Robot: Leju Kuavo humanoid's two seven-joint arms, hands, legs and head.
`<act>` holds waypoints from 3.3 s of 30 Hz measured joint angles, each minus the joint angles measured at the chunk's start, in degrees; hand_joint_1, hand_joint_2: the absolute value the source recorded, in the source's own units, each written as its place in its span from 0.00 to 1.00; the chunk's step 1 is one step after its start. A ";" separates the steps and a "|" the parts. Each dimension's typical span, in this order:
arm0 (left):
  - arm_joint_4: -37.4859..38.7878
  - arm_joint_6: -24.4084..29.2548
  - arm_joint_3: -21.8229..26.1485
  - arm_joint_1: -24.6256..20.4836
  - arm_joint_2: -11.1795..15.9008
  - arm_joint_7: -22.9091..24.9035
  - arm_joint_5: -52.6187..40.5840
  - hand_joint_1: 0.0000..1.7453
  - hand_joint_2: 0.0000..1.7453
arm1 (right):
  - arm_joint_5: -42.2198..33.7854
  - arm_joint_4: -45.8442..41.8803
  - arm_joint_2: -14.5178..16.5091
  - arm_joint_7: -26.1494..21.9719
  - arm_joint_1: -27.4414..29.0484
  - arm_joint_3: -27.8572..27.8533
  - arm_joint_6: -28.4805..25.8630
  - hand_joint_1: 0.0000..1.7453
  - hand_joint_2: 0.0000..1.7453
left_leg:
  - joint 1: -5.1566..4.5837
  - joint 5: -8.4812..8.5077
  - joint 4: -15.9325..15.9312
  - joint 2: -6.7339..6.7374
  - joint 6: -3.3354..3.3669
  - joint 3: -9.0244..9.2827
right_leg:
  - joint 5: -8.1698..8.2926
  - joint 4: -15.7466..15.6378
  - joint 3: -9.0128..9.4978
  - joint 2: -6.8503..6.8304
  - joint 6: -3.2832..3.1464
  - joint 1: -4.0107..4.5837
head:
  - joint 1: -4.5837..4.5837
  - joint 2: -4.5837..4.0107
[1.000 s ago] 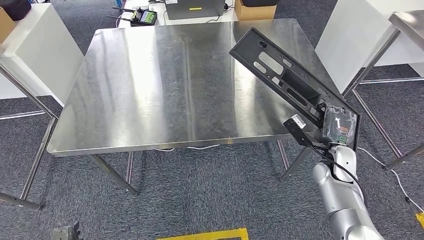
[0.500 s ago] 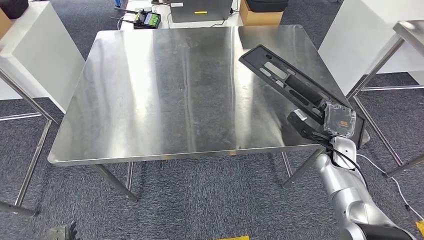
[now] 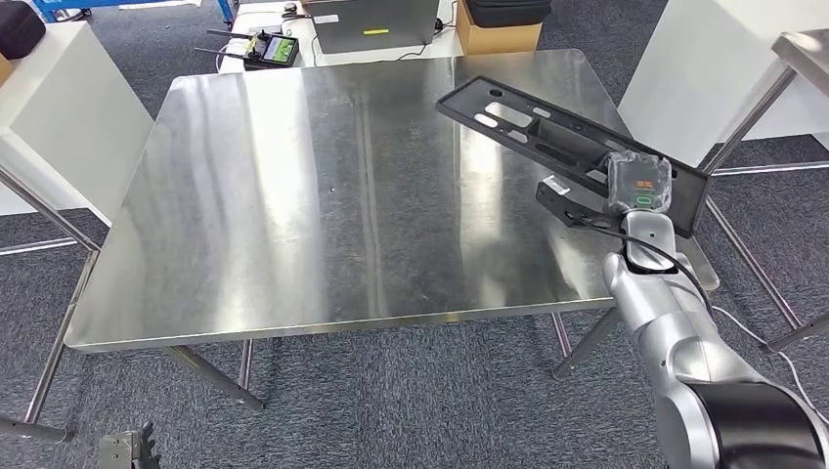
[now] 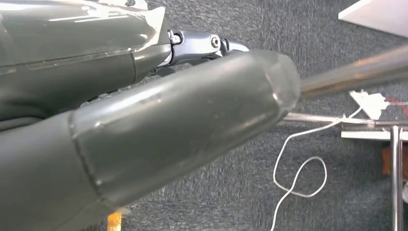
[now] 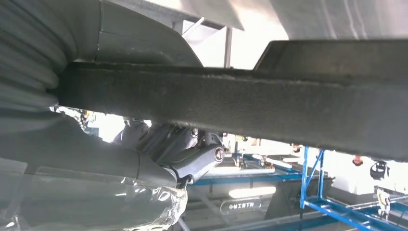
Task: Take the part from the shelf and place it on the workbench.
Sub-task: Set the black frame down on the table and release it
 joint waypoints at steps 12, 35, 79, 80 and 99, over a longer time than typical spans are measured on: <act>-0.87 -4.47 -2.19 -0.74 -0.50 -0.43 2.28 0.00 0.00 | 1.97 2.52 0.33 4.84 1.06 5.69 1.17 0.98 1.00 | -1.19 10.05 -14.17 0.10 1.64 3.13 | -2.20 0.07 1.88 0.12 0.37 1.45 | 0.11 0.00; -0.71 -4.45 -5.85 -1.31 -0.55 0.63 3.26 0.00 0.00 | -0.60 6.13 3.13 3.71 1.17 9.36 2.43 0.00 0.00 | -1.47 9.94 -14.14 0.06 2.40 3.15 | -2.00 -0.50 1.99 -0.01 0.71 1.25 | 0.10 0.00; 0.44 -5.39 -4.99 0.28 0.25 -0.28 3.72 0.00 0.00 | -20.92 -13.08 5.36 -14.01 8.84 -1.41 0.49 0.00 0.00 | -1.33 9.93 -14.15 0.04 2.39 3.14 | -2.03 -0.50 1.98 -0.06 0.69 1.32 | 0.11 0.00; 0.44 -5.47 -4.84 0.35 0.25 -0.31 3.71 0.00 0.00 | -21.13 -14.88 5.32 -14.06 9.42 -1.41 0.45 0.00 0.00 | -1.33 9.93 -14.15 0.05 2.39 3.14 | -2.03 -0.50 1.98 -0.06 0.69 1.32 | 0.12 0.00; -2.31 -6.16 -2.23 3.32 0.25 -0.39 8.41 0.00 0.00 | -60.15 -59.26 8.98 -42.22 40.36 0.88 -6.06 0.00 0.00 | -1.38 9.36 -14.13 -0.23 2.47 3.27 | -2.44 -0.64 2.28 -0.31 1.18 1.13 | 0.08 0.00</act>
